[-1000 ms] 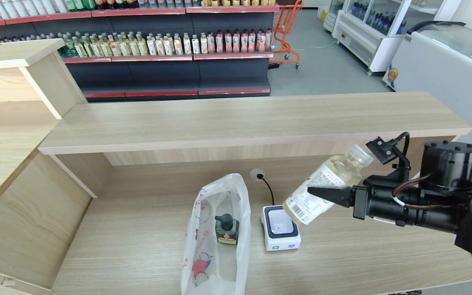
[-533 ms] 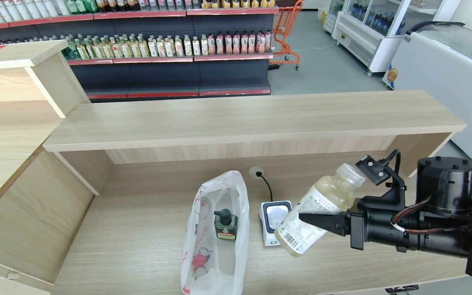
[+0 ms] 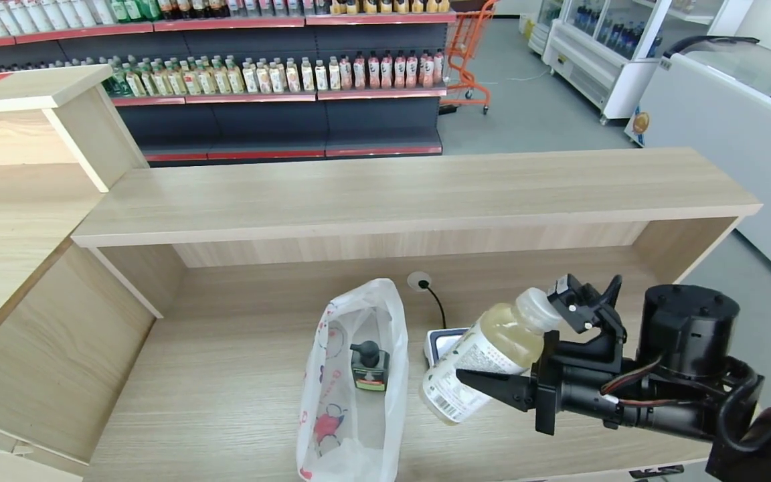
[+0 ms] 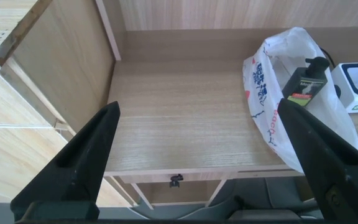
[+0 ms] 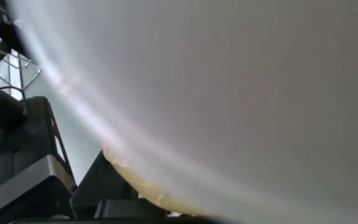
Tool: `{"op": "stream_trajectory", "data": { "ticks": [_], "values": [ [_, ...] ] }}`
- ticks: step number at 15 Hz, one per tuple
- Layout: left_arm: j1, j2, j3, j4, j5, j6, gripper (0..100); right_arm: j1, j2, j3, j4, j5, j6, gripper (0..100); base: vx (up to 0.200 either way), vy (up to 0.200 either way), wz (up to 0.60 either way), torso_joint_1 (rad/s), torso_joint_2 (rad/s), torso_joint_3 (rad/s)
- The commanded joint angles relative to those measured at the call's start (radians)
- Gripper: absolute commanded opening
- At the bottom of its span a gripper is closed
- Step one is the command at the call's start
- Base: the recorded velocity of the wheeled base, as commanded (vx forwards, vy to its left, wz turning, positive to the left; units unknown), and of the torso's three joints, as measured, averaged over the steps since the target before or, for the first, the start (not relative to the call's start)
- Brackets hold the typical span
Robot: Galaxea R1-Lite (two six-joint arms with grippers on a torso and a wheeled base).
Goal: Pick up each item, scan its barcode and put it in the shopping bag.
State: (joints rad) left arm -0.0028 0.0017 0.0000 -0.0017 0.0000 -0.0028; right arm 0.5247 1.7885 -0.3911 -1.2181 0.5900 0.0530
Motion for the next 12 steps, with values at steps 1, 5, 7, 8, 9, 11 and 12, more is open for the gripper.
{"op": "stream_trajectory", "data": {
  "ticks": [1,5,7,8,9,11,12],
  "values": [
    [0.0,0.0,0.0,0.0,0.0,0.0,100,0.014,0.115,0.026,-0.063,0.027,0.01,0,0.0,0.0,0.0,0.0,0.0,0.0],
    [0.0,0.0,0.0,-0.001,0.0,0.0,100,-0.009,0.173,0.049,-0.135,0.045,0.034,0,0.0,0.0,0.0,0.0,0.0,0.0],
    [0.0,0.0,0.0,0.0,0.0,0.0,100,-0.025,0.224,0.049,-0.213,0.149,0.036,0,0.0,0.0,0.0,0.0,0.0,0.0],
    [0.0,0.0,0.0,0.0,0.0,0.0,100,-0.041,0.238,0.049,-0.23,0.169,0.038,0,0.0,0.0,0.0,0.0,0.0,0.0],
    [0.0,0.0,0.0,0.0,0.0,0.0,100,-0.061,0.252,0.049,-0.224,0.171,0.039,0,0.0,0.0,0.0,0.0,0.0,0.0],
    [0.0,0.0,0.0,0.0,0.0,0.0,100,-0.107,0.262,0.012,-0.172,0.197,0.073,0,0.0,0.0,0.0,0.0,0.0,0.0],
    [0.0,0.0,0.0,0.0,0.0,0.0,100,-0.118,0.278,-0.038,-0.116,0.198,0.094,0,0.0,0.0,0.0,0.0,0.0,0.0]
  ]
}}
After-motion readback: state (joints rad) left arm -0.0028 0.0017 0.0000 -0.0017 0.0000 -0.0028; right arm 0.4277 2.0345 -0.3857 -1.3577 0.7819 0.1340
